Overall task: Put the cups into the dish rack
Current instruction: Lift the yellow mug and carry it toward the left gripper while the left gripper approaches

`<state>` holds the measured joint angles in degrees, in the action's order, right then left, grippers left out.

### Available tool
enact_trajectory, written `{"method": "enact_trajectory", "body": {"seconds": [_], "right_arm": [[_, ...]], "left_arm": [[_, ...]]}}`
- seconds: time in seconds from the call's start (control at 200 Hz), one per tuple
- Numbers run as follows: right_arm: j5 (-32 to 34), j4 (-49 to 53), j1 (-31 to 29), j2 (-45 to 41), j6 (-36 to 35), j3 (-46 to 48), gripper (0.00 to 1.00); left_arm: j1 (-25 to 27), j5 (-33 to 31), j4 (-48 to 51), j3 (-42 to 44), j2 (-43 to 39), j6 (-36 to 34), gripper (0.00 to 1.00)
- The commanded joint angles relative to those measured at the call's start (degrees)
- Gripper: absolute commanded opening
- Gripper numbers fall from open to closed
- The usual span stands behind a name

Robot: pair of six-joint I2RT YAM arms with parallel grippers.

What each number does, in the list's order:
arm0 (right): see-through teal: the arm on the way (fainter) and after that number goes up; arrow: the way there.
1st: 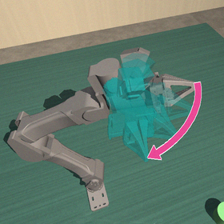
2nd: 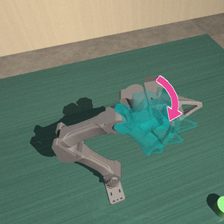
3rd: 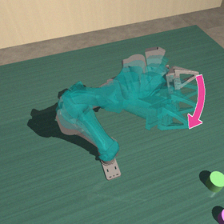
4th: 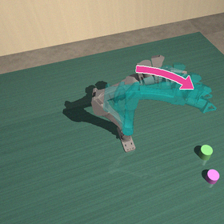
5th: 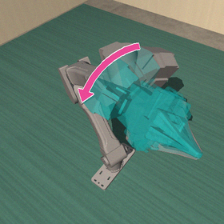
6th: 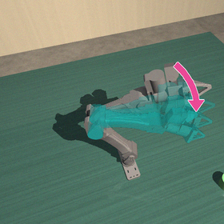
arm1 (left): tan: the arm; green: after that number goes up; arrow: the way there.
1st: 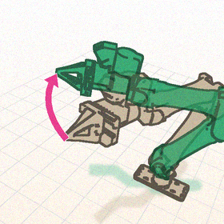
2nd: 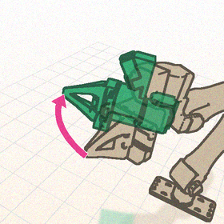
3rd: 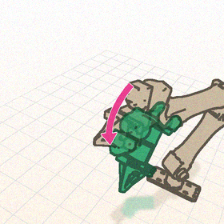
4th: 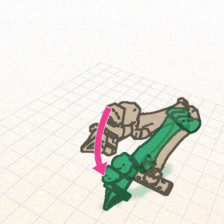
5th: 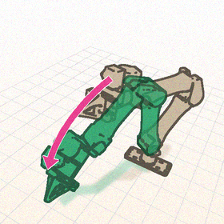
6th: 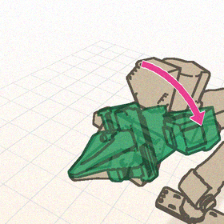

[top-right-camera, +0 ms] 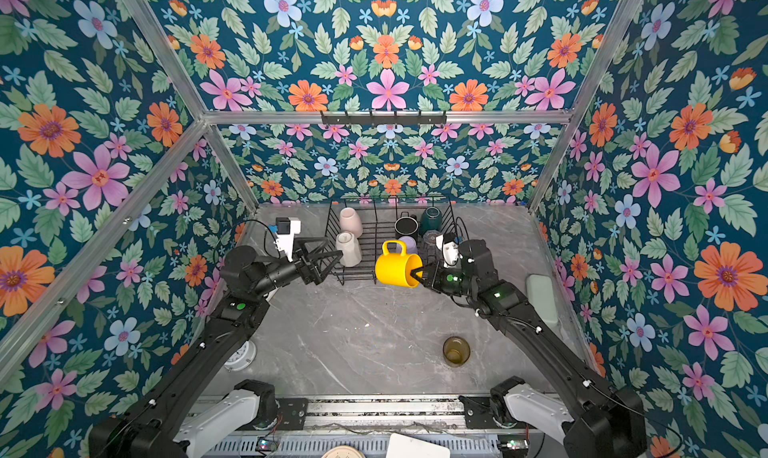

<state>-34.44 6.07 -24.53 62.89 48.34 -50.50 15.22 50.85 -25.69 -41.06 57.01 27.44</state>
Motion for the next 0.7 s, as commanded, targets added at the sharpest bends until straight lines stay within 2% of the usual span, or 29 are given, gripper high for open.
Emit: {"method": "enact_trajectory", "body": {"seconds": [0.0, 0.205, 0.47, 0.695], "right_arm": [[-9.53, -18.92, 0.54, 1.82, 6.76, -0.62, 0.0], [-14.91, -28.26, 0.54, 6.37, 11.34, -3.24, 0.0], [-17.41, -28.18, -1.97, 7.93, 9.6, -6.59, 0.0], [-18.88, -28.67, -5.01, 10.62, 8.91, -8.33, 0.0]], "left_arm": [[-0.03, 11.96, -11.3, 0.63, 0.44, 5.62, 1.0], [-0.02, 14.95, -13.27, 0.9, 0.51, 7.01, 1.0], [0.07, 16.35, -14.7, 0.8, 1.92, 7.95, 1.0], [0.07, 18.5, -20.35, 1.06, 1.94, 11.63, 1.0]]}}
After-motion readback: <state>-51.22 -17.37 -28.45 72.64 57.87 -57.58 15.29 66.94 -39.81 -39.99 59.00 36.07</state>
